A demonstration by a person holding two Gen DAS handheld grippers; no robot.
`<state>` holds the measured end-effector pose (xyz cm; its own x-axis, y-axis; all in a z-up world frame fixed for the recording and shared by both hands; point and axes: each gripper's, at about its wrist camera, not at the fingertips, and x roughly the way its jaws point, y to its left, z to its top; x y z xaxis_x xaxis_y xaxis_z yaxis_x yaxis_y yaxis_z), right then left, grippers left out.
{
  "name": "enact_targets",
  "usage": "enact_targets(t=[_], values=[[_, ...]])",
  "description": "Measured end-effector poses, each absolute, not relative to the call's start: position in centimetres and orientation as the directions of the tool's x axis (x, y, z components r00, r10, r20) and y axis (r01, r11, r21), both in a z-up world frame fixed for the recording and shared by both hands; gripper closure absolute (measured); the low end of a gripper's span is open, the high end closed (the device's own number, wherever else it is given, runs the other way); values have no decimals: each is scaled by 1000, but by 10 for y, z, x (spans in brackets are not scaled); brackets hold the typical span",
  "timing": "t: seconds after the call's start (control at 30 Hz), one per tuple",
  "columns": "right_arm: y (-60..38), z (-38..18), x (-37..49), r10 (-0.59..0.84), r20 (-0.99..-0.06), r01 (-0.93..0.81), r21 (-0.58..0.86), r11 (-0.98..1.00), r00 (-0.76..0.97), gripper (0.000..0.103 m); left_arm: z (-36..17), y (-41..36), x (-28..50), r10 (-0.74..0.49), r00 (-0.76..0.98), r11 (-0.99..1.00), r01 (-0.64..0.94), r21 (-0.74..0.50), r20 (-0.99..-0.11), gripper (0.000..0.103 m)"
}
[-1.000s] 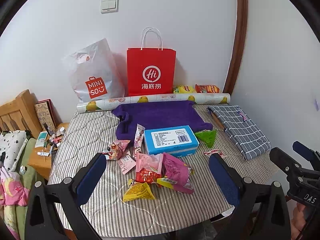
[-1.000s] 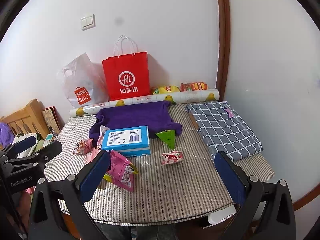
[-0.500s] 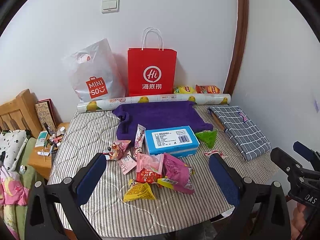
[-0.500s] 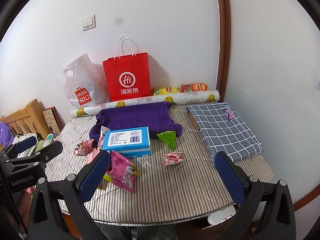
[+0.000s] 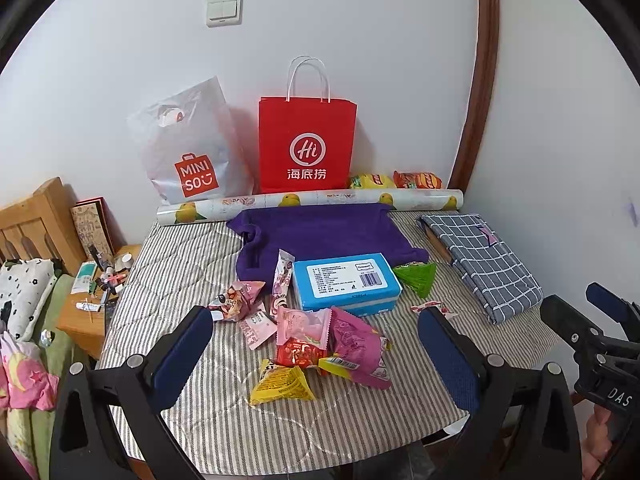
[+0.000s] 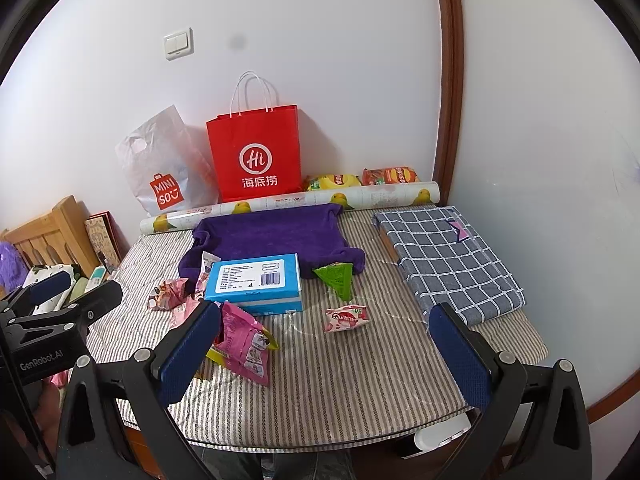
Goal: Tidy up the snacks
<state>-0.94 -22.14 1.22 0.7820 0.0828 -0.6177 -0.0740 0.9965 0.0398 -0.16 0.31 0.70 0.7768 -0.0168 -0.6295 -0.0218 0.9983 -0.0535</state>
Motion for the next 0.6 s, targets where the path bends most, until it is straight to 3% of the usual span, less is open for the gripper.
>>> enact_targets(t=[0.6], values=[[-215, 12, -10, 84, -614, -84, 29, 996, 785, 0, 6, 5, -1, -18, 779, 998, -22, -55, -627, 0]])
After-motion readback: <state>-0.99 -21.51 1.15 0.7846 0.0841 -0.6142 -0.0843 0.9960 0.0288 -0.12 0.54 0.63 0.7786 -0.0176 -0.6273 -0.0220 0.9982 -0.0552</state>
